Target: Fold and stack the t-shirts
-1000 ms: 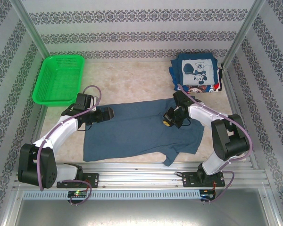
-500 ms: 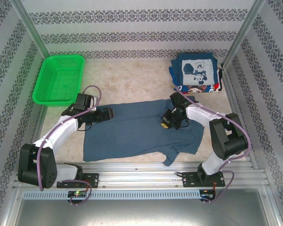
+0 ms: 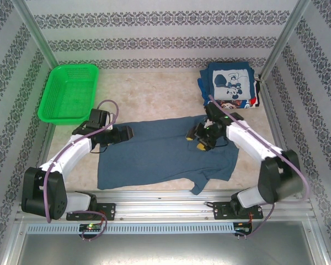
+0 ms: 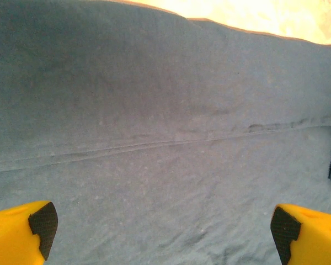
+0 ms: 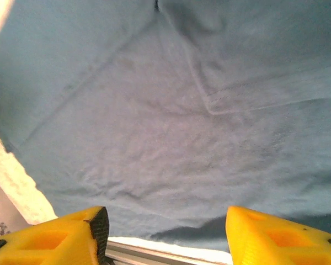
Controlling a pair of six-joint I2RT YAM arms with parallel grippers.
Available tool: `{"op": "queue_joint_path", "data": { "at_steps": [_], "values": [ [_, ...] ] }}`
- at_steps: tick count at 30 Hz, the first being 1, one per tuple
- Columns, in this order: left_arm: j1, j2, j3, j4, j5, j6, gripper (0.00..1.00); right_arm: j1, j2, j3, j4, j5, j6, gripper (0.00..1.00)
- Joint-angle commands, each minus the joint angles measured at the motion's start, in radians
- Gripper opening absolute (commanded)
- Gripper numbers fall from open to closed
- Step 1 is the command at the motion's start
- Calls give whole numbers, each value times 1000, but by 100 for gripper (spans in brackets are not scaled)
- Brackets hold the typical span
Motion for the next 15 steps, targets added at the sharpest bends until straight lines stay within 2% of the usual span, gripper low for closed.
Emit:
{"op": "queue_joint_path", "data": {
  "at_steps": [1,5,11,15],
  "values": [
    [0,43,40,-3,20,-42,100,-108,-54,-18,-128,79,-114,62],
    [-7,162,109,18,-8,-43,100,-188,-5,-11,-51,122,-213,67],
    [-55,360,274,24,-30,-17,98,-173,173,76,56,201,-309,67],
    [-64,486,331,57,-57,-63,98,-163,274,113,135,197,-288,67]
  ]
}}
